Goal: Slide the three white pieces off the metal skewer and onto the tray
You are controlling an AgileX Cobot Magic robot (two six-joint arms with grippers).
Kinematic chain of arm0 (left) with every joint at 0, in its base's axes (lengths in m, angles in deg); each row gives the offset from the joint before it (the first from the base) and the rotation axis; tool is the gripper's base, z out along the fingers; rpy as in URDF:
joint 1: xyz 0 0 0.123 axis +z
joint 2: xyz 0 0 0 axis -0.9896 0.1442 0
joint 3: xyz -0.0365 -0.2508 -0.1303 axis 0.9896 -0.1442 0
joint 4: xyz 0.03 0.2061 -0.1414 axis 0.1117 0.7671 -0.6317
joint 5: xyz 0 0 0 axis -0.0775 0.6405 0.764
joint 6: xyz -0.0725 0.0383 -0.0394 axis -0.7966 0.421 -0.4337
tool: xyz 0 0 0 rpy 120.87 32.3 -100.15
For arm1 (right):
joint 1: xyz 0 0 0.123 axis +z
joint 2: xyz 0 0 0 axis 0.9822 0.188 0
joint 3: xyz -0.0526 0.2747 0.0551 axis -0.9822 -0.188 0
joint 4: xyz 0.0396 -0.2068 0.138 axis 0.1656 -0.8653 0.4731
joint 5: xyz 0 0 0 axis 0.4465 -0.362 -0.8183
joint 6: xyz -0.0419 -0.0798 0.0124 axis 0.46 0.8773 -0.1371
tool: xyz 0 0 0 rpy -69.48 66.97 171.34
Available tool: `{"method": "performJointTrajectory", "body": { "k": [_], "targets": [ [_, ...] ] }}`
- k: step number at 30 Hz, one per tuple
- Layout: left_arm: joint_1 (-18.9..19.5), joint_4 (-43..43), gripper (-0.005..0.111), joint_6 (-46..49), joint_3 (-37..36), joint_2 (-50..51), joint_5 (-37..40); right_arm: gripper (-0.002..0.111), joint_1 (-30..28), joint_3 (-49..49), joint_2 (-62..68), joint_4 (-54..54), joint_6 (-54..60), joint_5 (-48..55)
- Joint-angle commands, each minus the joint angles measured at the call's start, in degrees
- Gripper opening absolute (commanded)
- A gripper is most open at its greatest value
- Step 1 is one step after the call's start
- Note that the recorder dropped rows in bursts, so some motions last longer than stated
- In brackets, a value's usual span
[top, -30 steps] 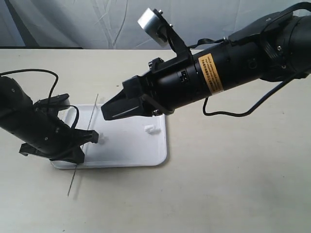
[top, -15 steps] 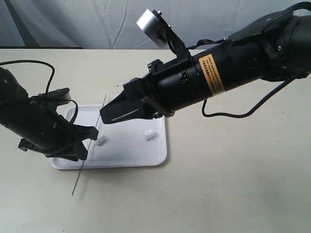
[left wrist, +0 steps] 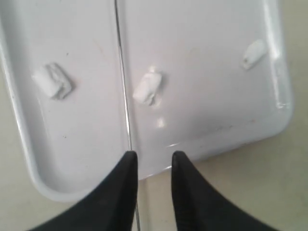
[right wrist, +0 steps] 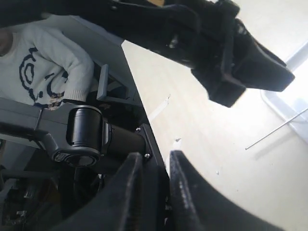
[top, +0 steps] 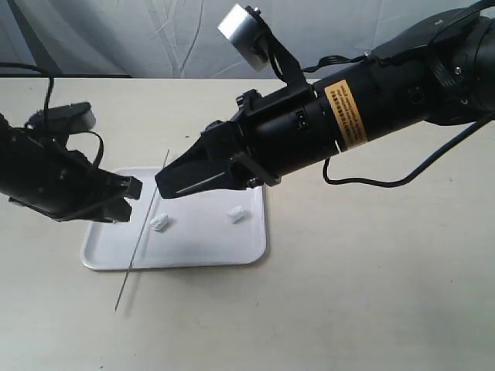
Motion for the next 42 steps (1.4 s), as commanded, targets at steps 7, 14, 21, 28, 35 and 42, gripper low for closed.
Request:
{"method": "performJointTrajectory", "body": {
  "k": [7, 14, 21, 28, 35, 42],
  "targets": [
    [0.0, 1.6, 0.009, 0.2, -1.9, -28.2, 0.1, 0.021, -0.3, 0.1, -7.6, 0.2, -0.9, 7.4],
    [0.0, 11.9, 0.0, -10.8, -4.9, -47.4, 1.2, 0.021, -0.3, 0.1, -12.7, 0.2, -0.3, 11.6],
    [0.0, 27.7, 0.0, -21.5, -8.9, -61.0, 9.0, 0.021, -0.3, -3.0, -18.0, 0.2, 1.6, 18.5],
    [0.0, 25.9, 0.0, -23.2, -12.6, -70.9, 4.0, 0.021, -0.3, -12.1, -26.2, 0.2, 6.5, 31.1],
    [0.0, 26.5, 0.0, -18.0, -18.5, -74.0, -4.6, 0.008, -0.3, -21.4, -37.0, 0.2, 7.0, 38.3],
    [0.0, 25.8, 0.0, -18.0, -26.4, -73.9, -17.3, -0.001, -0.3, -26.9, -51.3, 0.2, 7.0, 39.3]
  ]
}}
